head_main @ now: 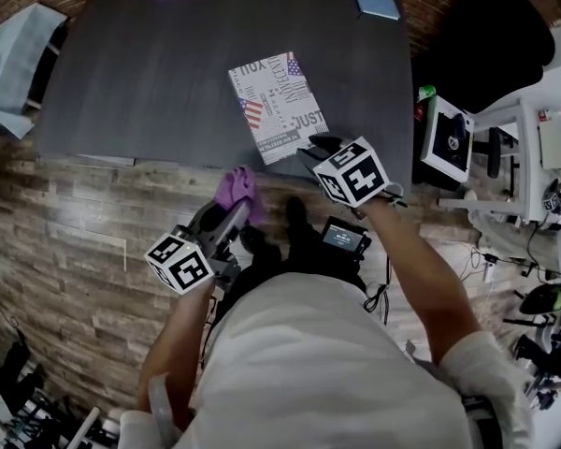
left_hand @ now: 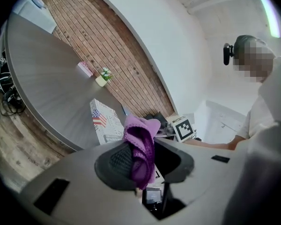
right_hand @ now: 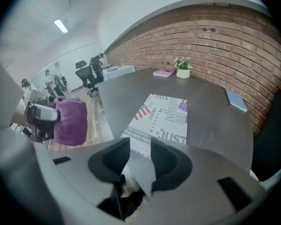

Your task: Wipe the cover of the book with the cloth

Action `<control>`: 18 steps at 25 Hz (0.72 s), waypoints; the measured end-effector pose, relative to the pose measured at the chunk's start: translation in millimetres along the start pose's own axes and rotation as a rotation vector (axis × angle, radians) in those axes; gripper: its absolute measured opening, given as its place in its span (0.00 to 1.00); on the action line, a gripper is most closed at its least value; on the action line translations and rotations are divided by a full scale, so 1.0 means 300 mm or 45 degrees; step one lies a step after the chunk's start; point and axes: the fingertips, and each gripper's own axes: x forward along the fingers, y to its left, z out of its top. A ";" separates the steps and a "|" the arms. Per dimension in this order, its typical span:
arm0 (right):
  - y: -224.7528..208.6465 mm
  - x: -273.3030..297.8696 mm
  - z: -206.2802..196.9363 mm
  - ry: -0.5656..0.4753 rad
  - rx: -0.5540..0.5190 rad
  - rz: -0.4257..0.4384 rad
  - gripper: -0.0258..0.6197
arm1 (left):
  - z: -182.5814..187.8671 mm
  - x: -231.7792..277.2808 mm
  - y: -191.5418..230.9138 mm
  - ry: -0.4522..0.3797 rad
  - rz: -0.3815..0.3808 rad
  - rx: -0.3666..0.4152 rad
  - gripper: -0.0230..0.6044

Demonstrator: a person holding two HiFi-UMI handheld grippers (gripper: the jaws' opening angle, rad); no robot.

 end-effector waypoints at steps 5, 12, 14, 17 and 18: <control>0.046 -0.085 0.019 -0.111 0.044 0.011 0.25 | 0.053 -0.035 -0.068 -0.085 -0.027 0.033 0.21; 0.096 -0.249 0.044 -0.293 0.101 0.067 0.21 | 0.104 -0.092 -0.185 -0.215 -0.046 0.047 0.21; 0.106 -0.301 0.045 -0.342 0.110 0.093 0.19 | 0.113 -0.107 -0.224 -0.247 -0.041 0.057 0.21; 0.111 -0.376 0.026 -0.382 0.097 0.120 0.16 | 0.110 -0.115 -0.285 -0.289 -0.022 0.078 0.21; 0.109 -0.398 0.014 -0.387 0.090 0.127 0.15 | 0.105 -0.114 -0.304 -0.306 -0.013 0.080 0.21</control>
